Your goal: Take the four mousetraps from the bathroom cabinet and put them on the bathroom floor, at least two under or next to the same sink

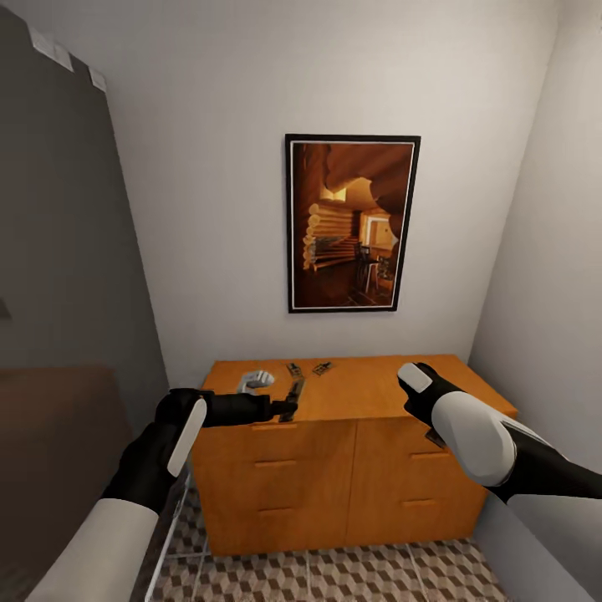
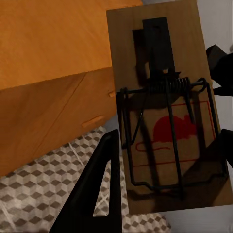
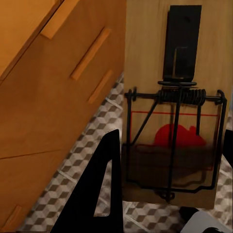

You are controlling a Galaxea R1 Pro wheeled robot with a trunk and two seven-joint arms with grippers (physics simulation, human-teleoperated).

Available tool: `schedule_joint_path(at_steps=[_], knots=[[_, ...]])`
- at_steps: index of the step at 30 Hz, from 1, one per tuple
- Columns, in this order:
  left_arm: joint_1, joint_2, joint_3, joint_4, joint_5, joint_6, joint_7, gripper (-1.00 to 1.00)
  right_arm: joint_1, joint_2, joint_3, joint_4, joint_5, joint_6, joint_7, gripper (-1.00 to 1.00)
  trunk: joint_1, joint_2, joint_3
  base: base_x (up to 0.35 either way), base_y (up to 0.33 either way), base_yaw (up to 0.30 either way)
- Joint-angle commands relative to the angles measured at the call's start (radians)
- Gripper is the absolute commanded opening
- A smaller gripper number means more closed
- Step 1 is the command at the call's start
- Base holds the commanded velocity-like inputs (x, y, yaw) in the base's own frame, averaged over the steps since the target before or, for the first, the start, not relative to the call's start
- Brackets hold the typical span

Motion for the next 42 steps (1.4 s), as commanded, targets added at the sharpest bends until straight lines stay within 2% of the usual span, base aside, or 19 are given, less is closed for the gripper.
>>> schedule_joint_path(at_steps=[1, 10, 16, 26, 34, 42], knots=[[0.0, 0.0, 0.0, 0.001, -0.001, 0.004, -0.001, -1.0, 0.0, 0.0, 0.006, -0.002, -0.007, 0.008, -0.003, -1.0, 0.0, -0.001, 0.0, -0.314, 0.0, 0.065], [0.0, 0.001, -0.001, 0.017, -0.003, 0.005, 0.005, -1.0, 0.0, 0.0, 0.006, -0.001, -0.006, 0.008, -0.002, -1.0, 0.0, -0.001, 0.0, -0.314, 0.0, 0.02], [0.0, 0.001, -0.012, 0.036, -0.003, 0.007, 0.054, -1.0, 0.001, 0.0, 0.005, 0.002, -0.006, 0.008, -0.002, -1.0, 0.0, -0.001, 0.001, -0.314, 0.0, 0.008], [0.0, 0.001, -0.016, 0.089, -0.006, 0.006, 0.07, -1.0, 0.02, 0.0, 0.006, 0.004, -0.005, 0.008, -0.001, -1.0, 0.0, -0.001, 0.01, -0.315, 0.0, 0.159], [0.0, 0.001, -0.016, 0.176, -0.037, 0.001, 0.071, -1.0, 0.023, 0.0, 0.006, 0.009, -0.005, 0.008, 0.012, -1.0, 0.0, -0.001, 0.019, -0.314, -0.039, 0.191], [0.0, 0.001, -0.015, 0.343, -0.07, -0.071, 0.071, -1.0, 0.023, -0.001, 0.007, 0.043, -0.005, 0.009, 0.053, -1.0, 0.0, -0.001, 0.028, -0.274, -0.071, 0.194]])
